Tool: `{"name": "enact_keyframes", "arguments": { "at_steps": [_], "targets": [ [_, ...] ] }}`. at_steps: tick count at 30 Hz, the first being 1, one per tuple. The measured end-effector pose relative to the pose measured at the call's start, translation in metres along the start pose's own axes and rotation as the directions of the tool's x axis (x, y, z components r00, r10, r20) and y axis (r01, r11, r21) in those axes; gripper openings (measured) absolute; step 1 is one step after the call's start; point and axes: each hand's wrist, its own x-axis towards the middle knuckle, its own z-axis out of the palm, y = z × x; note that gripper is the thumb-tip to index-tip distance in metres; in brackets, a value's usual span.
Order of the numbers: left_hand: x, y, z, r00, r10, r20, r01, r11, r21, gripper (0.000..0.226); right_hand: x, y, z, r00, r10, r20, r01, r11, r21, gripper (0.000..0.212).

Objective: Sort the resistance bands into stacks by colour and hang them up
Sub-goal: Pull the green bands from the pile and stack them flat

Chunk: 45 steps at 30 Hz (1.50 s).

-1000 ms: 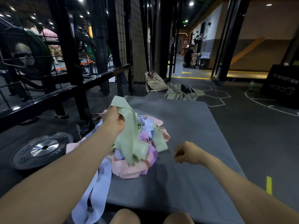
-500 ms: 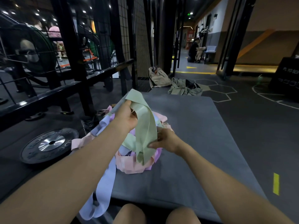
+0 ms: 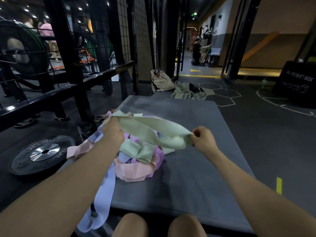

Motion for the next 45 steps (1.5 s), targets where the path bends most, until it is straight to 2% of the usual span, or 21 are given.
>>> {"name": "enact_keyframes", "arguments": {
  "at_steps": [3,5,7,11,13,16,20,24,26,28,31,33,36,37,38,40,43,45],
  "targets": [
    [-0.001,-0.019,-0.003,0.996,0.075,0.052,-0.083,0.982,0.168,0.021,0.001,0.003,-0.015,0.990,0.045,-0.133,-0.053,0.997,-0.056,0.007],
    [-0.006,-0.027,-0.002,0.988,0.093,0.122,-0.120,0.965,0.235,0.031,0.000,0.005,-0.020,0.993,0.039,-0.111,-0.048,0.995,-0.085,0.009],
    [-0.008,-0.033,-0.003,0.978,0.054,0.200,-0.109,0.955,0.274,0.039,-0.003,0.006,-0.024,0.998,0.051,-0.047,-0.056,0.994,-0.097,0.012],
    [-0.012,-0.041,-0.002,0.936,0.005,0.352,-0.159,0.898,0.410,0.040,-0.006,0.012,-0.030,1.000,0.020,0.002,-0.020,0.989,-0.149,0.030],
    [-0.015,-0.043,-0.001,0.927,-0.009,0.376,-0.165,0.889,0.428,0.040,-0.006,0.017,-0.031,1.000,0.006,-0.028,-0.009,0.991,-0.133,0.039],
    [-0.021,-0.042,0.002,0.916,-0.013,0.402,-0.164,0.900,0.403,0.043,-0.006,0.025,-0.036,0.998,0.017,-0.057,-0.022,0.996,-0.084,0.039],
    [-0.024,-0.046,0.005,0.917,-0.058,0.394,-0.140,0.879,0.455,0.040,-0.007,0.033,-0.044,0.999,0.035,0.008,-0.034,0.990,-0.133,0.033],
    [-0.028,-0.048,0.007,0.905,-0.095,0.415,-0.147,0.846,0.512,0.029,-0.008,0.041,-0.052,0.997,0.002,0.078,0.014,0.978,-0.209,0.048],
    [-0.023,-0.050,0.006,0.885,-0.100,0.454,-0.226,0.760,0.610,0.043,-0.008,0.046,-0.055,0.992,-0.006,0.126,0.036,0.972,-0.233,0.054],
    [-0.018,-0.050,0.004,0.875,-0.091,0.475,-0.309,0.650,0.694,0.052,-0.007,0.051,-0.060,0.993,-0.029,0.116,0.060,0.960,-0.274,0.046],
    [-0.013,-0.049,0.002,0.857,-0.046,0.514,-0.422,0.511,0.749,0.037,-0.004,0.054,-0.067,0.998,-0.021,0.056,0.036,0.959,-0.282,0.007],
    [-0.010,-0.050,0.003,0.834,-0.013,0.552,-0.497,0.418,0.761,0.022,-0.001,0.060,-0.072,0.999,0.039,0.026,-0.031,0.968,-0.247,0.021],
    [-0.006,-0.051,0.013,0.833,0.102,0.543,-0.553,0.180,0.814,0.025,0.002,0.069,-0.076,0.996,0.089,-0.030,-0.093,0.978,-0.189,0.028],
    [-0.007,-0.052,0.017,0.837,0.101,0.539,-0.548,0.166,0.820,0.024,0.005,0.073,-0.077,0.994,0.105,-0.042,-0.111,0.979,-0.174,0.028],
    [-0.007,-0.053,0.021,0.837,0.089,0.540,-0.546,0.187,0.817,0.025,0.006,0.076,-0.078,0.990,0.130,-0.056,-0.138,0.979,-0.153,0.028],
    [-0.006,-0.060,0.028,0.849,0.045,0.527,-0.513,0.312,0.800,0.034,0.012,0.083,-0.080,0.976,0.191,-0.105,-0.199,0.977,-0.075,0.026],
    [-0.001,-0.074,0.044,0.865,-0.020,0.501,-0.398,0.581,0.710,0.010,0.026,0.100,-0.082,0.945,0.279,-0.169,-0.270,0.960,0.076,0.029],
    [0.004,-0.085,0.055,0.879,-0.032,0.475,-0.345,0.644,0.683,0.012,0.036,0.109,-0.083,0.932,0.301,-0.203,-0.285,0.953,0.107,0.022]
  ]
}}
